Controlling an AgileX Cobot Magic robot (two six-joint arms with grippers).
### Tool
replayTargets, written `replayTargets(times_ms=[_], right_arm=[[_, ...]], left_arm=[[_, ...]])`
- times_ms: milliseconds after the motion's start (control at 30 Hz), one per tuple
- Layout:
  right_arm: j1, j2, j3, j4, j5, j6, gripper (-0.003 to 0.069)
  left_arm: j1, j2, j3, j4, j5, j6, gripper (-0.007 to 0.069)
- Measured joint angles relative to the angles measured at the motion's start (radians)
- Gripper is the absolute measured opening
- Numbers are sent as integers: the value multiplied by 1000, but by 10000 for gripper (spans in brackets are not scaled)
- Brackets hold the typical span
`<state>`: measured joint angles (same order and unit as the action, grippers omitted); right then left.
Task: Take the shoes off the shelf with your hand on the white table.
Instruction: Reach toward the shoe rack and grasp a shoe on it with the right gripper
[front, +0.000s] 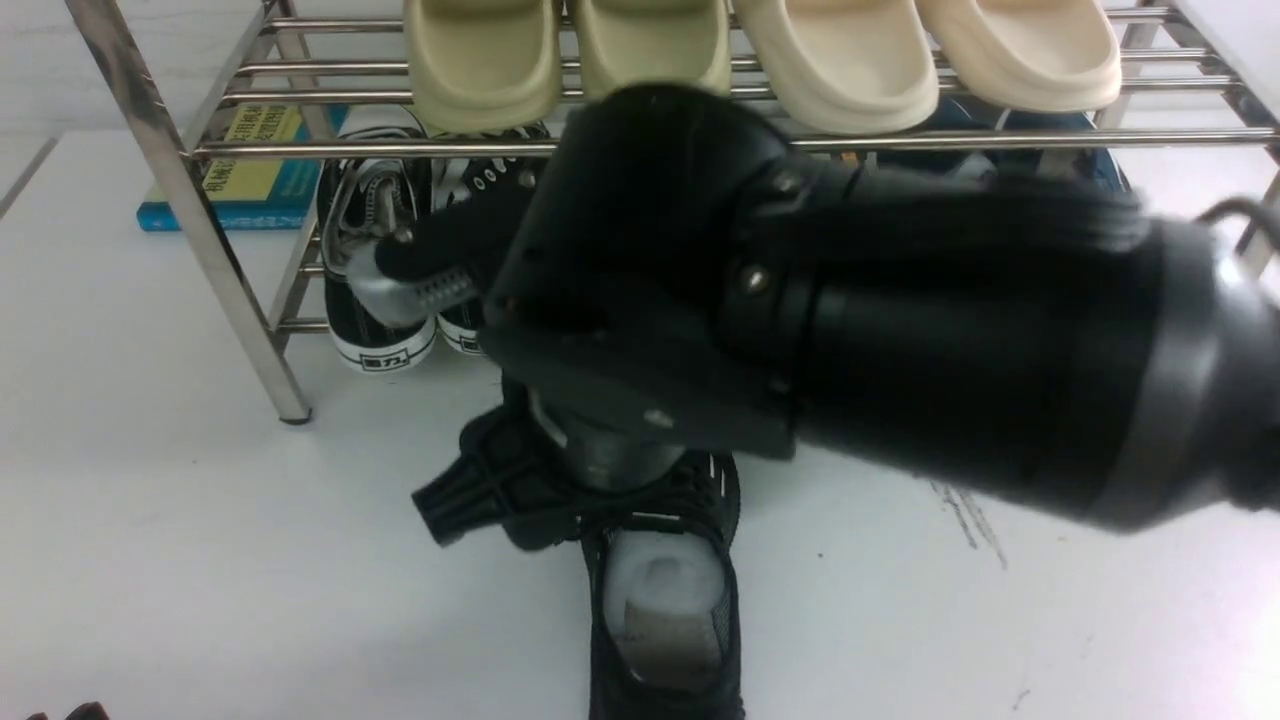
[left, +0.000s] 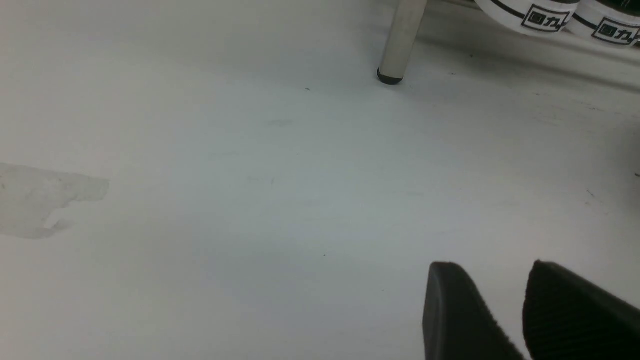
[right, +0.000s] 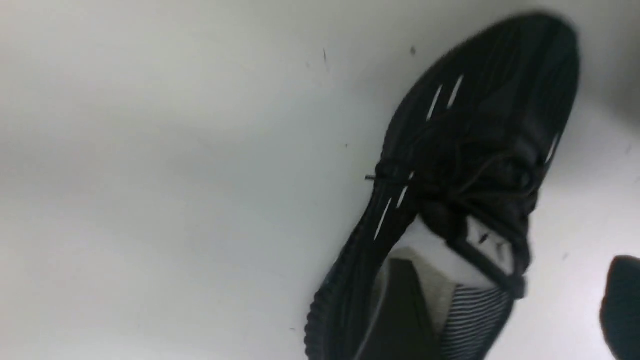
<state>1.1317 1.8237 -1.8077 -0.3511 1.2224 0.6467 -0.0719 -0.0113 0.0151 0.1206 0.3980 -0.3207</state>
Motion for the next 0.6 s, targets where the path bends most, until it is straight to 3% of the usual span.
replayTargets(times_ms=[33,200,267,333,500,600], right_arm=[[-3,-7,-12,2,1,-23,449],[-66,-54,-34,33,12,-157,216],[-137,-78,-25,76,17,-186,74],[-199,-93,-15,114,22,-193,-4],[-338,-90,-11,124,25,-196,-10],[-373,-74,-11,123,25,-202,0]], left_arm=[[0,0,0,0,0,0,242],[0,0,0,0,0,0,242],[0,0,0,0,0,0,242],[0,0,0,0,0,0,242],[0,0,0,0,0,0,242],[0,0,0,0,0,0,242]])
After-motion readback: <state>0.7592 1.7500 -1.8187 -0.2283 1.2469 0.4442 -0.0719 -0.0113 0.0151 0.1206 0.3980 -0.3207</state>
